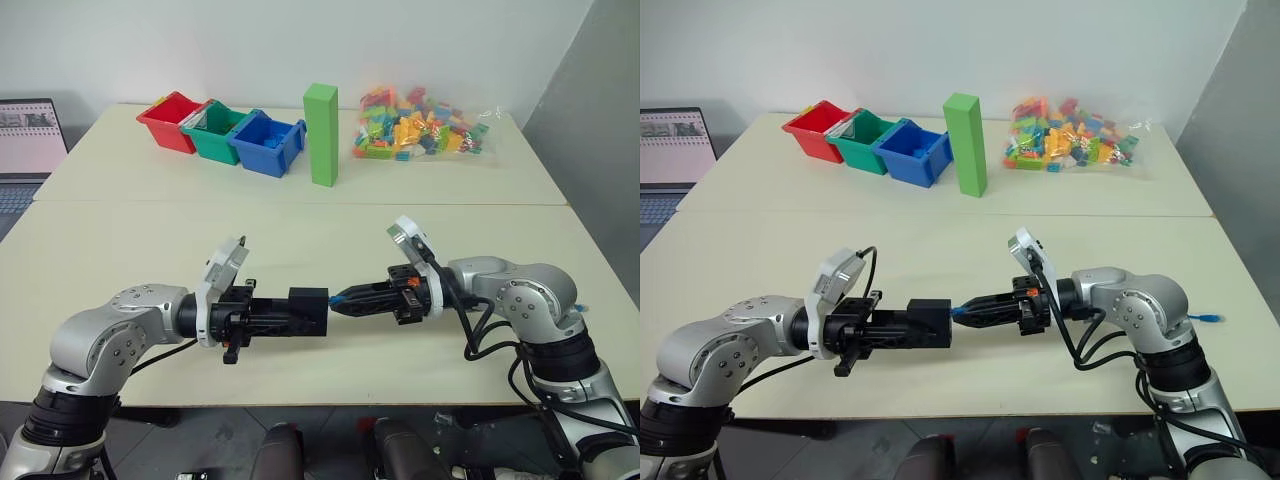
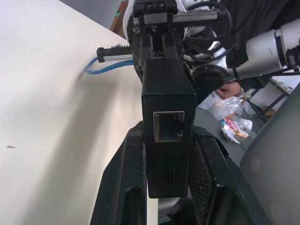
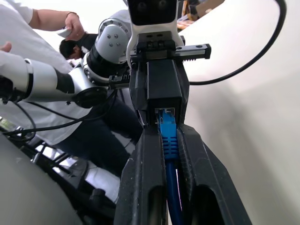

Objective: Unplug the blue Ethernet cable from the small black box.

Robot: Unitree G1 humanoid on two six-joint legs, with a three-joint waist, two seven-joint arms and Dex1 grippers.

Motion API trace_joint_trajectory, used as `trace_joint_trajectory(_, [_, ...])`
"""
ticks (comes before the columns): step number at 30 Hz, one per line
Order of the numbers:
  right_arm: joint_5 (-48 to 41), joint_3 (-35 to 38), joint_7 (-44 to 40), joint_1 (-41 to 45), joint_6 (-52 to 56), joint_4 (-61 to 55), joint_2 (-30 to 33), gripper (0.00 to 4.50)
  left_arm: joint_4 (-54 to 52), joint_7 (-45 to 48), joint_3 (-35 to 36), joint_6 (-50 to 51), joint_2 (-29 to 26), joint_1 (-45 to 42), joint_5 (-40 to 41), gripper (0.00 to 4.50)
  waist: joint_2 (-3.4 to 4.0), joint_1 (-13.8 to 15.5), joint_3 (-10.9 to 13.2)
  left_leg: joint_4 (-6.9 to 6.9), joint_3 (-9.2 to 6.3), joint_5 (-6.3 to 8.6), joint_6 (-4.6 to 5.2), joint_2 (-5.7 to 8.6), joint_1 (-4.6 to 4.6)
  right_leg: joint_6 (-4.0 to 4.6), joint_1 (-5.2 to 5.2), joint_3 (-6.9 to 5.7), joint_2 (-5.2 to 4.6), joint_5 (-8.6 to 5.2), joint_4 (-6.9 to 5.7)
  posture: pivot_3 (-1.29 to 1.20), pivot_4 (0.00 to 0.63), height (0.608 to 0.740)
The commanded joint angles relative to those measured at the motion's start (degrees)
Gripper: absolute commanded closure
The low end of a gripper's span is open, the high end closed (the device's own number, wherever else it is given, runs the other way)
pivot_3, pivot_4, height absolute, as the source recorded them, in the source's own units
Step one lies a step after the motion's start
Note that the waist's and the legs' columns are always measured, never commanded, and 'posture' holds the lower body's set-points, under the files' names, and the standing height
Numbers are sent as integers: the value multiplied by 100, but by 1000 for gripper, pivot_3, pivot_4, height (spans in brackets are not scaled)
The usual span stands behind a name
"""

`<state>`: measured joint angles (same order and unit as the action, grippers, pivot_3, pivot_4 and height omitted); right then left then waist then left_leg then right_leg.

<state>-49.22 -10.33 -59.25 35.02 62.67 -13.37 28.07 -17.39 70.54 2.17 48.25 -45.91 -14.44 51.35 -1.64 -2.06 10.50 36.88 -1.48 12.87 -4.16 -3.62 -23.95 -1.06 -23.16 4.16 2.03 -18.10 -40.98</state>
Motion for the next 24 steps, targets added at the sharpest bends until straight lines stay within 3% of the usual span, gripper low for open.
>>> trace_joint_trajectory(1, [19,217,-249,-57,-46,31,454,4462,91,39,242,-87,-155,89,-56,3700,0,1,0,0,0,0,0,0,-1,0,0,0,0,0,0,0,150,740])
trace_joint_trajectory(13, [126,425,90,-251,-328,2,374,4462,142,-35,472,-76,-204,242,-67,3701,1,-6,2,-2,0,0,0,-1,-1,0,-1,0,1,0,3,0,150,740])
trace_joint_trajectory(18, [1824,131,1046,155,-2255,1340,-210,4462,363,-503,700,-205,-25,282,-217,3701,3,-57,3,0,0,0,0,-4,1,0,-1,1,4,0,3,0,150,740])
trace_joint_trajectory(24, [4057,-203,2835,1208,-5232,4436,-995,4462,333,-991,676,-451,273,324,-490,3701,4,-118,4,-1,6,0,-1,-3,-3,1,-6,7,3,1,2,0,150,740])
